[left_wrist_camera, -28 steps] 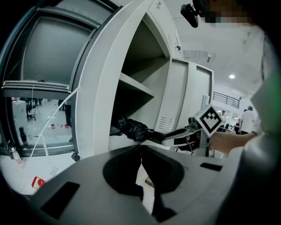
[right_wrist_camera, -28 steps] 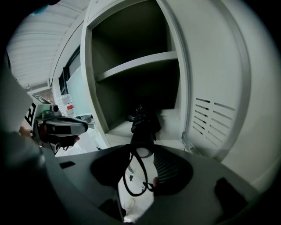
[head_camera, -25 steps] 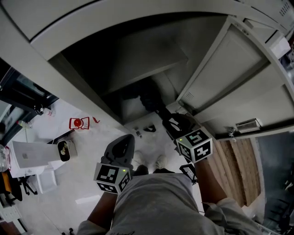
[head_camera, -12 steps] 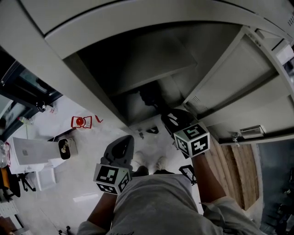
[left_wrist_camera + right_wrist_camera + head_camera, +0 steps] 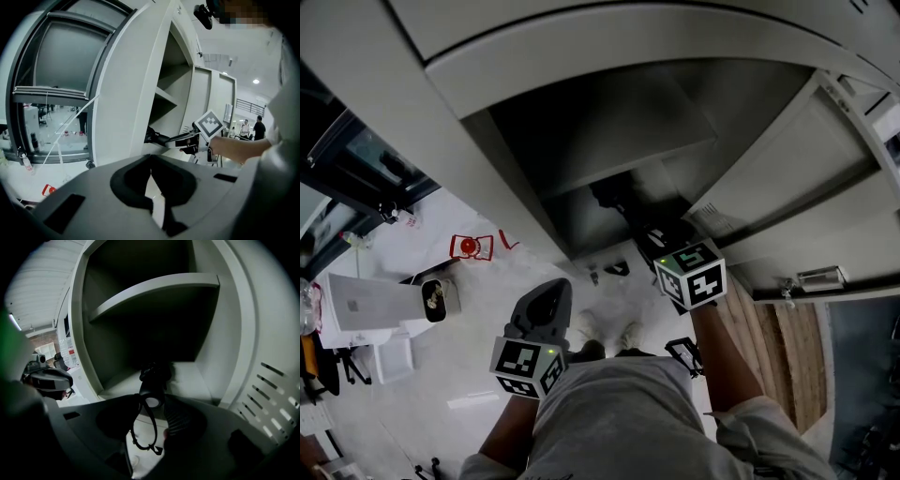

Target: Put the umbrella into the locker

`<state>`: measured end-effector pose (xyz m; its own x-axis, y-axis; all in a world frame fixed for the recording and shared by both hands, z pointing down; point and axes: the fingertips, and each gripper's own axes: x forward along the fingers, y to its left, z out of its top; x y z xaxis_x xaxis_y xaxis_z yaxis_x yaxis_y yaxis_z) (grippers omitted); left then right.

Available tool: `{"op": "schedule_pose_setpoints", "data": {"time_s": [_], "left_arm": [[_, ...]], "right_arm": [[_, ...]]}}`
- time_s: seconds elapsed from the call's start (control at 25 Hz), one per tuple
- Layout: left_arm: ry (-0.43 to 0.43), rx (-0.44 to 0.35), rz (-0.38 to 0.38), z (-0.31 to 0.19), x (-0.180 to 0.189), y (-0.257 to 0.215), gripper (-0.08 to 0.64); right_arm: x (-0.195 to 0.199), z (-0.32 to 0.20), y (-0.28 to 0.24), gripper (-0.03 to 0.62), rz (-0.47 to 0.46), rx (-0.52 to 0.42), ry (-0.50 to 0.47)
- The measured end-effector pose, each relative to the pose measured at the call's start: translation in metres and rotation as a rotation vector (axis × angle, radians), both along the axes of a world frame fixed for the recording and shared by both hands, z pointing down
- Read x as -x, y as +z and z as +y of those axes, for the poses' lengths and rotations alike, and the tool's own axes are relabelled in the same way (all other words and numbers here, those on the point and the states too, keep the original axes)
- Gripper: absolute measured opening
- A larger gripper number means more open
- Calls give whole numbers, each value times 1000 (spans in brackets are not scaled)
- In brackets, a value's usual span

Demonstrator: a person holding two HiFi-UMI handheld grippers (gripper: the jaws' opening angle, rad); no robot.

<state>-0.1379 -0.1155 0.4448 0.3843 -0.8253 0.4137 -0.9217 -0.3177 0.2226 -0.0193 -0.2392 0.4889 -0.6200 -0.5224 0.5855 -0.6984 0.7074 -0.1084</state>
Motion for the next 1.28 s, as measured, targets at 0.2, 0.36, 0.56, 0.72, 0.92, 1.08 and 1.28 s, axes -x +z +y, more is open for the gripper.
{"op": "schedule_pose_setpoints", "data": {"time_s": [0.2, 0.36, 0.56, 0.72, 0.92, 1.08, 1.28], "left_arm": [[-3, 3, 4, -1, 2, 1, 17], [9, 1, 5, -3, -2, 0, 17], [23, 1, 4, -4, -7, -1, 17], [25, 2, 5, -4, -9, -1, 17], [38, 1, 5, -4, -15, -2, 17], [48, -3, 5, -4, -20, -3, 17], [62, -2, 15, -2, -27, -5, 17]], "right_arm": [[1, 0, 5, 183, 3, 5, -6], [1, 1, 6, 183, -13, -1, -9], [-1, 2, 7, 187, -14, 0, -8], [-3, 4, 6, 198, -29, 7, -6], [-5, 7, -2, 199, -57, 2, -5], [-11, 11, -5, 198, -63, 9, 3], [-20, 23, -5, 198, -64, 10, 3]]}}
